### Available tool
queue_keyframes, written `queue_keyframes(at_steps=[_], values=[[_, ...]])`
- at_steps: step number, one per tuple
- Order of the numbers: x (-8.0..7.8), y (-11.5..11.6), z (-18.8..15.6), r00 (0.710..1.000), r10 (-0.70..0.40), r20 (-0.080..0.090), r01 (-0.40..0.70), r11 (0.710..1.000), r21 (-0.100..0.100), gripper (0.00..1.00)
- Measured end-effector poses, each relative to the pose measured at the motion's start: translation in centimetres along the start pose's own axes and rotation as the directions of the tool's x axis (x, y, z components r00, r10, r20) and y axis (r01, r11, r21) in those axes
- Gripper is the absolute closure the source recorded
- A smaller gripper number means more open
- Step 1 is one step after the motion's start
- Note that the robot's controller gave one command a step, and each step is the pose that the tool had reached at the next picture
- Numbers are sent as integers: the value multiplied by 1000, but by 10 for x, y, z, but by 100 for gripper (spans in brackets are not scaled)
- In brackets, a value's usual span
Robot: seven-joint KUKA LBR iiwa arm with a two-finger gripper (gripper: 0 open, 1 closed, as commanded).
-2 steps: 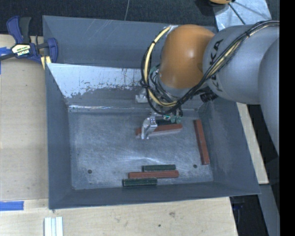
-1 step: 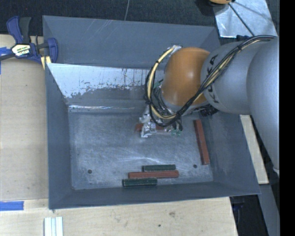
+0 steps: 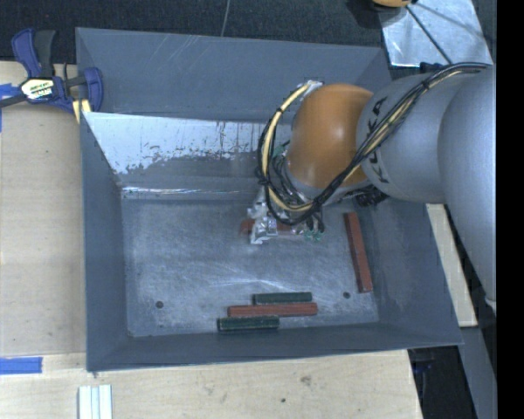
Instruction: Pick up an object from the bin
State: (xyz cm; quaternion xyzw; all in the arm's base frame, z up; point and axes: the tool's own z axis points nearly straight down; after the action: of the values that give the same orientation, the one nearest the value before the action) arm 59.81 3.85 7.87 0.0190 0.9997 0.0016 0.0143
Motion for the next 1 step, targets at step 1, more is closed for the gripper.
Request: queue_keyframes(at_steps=[1], values=[[4, 8, -120, 998, -49, -25, 49, 999, 2, 100]])
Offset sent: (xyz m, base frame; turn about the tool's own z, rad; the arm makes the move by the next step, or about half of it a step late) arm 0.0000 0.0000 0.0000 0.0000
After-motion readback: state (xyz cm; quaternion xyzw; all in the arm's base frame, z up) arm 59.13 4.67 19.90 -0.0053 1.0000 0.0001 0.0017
